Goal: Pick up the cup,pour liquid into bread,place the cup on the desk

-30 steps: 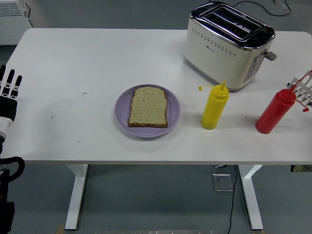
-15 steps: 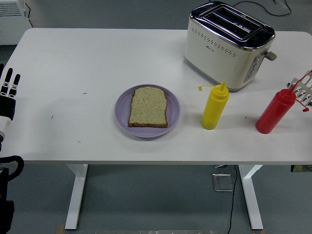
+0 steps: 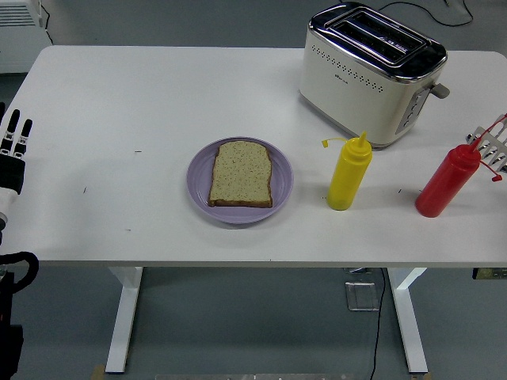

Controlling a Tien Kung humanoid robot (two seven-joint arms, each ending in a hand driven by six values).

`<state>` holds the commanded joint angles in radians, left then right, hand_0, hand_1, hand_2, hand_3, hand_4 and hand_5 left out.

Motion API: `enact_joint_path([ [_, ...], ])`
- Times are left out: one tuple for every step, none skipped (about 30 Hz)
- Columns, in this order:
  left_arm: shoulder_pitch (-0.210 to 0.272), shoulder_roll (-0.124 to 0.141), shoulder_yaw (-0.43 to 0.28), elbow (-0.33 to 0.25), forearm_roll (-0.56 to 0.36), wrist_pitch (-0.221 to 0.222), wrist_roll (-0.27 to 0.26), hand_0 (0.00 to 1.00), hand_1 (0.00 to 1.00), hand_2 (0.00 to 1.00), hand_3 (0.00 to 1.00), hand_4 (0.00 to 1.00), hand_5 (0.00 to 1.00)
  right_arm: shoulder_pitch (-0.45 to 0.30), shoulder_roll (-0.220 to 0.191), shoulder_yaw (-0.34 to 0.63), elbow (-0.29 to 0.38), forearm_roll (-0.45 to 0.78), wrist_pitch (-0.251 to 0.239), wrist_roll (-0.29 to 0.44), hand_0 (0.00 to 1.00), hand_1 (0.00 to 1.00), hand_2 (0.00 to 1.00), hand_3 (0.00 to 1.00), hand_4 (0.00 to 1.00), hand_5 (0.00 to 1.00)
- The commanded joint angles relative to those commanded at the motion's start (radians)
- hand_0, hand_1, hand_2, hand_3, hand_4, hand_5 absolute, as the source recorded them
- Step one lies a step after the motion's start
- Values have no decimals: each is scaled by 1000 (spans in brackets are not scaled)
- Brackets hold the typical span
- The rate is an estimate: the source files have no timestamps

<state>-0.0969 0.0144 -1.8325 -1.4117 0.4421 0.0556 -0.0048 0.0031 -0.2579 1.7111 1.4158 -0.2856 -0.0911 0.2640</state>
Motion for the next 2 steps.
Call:
enact_joint_path([
  [0, 0, 0, 0, 0, 0, 0, 785, 741, 740, 698, 515, 998, 0, 0, 0, 0, 0, 0, 0, 778, 719, 724, 746, 590, 686],
  [0, 0, 0, 0, 0, 0, 0, 785, 741, 740, 698, 515, 998, 0, -1, 0, 0, 0, 0, 0, 778, 719, 724, 746, 590, 686],
])
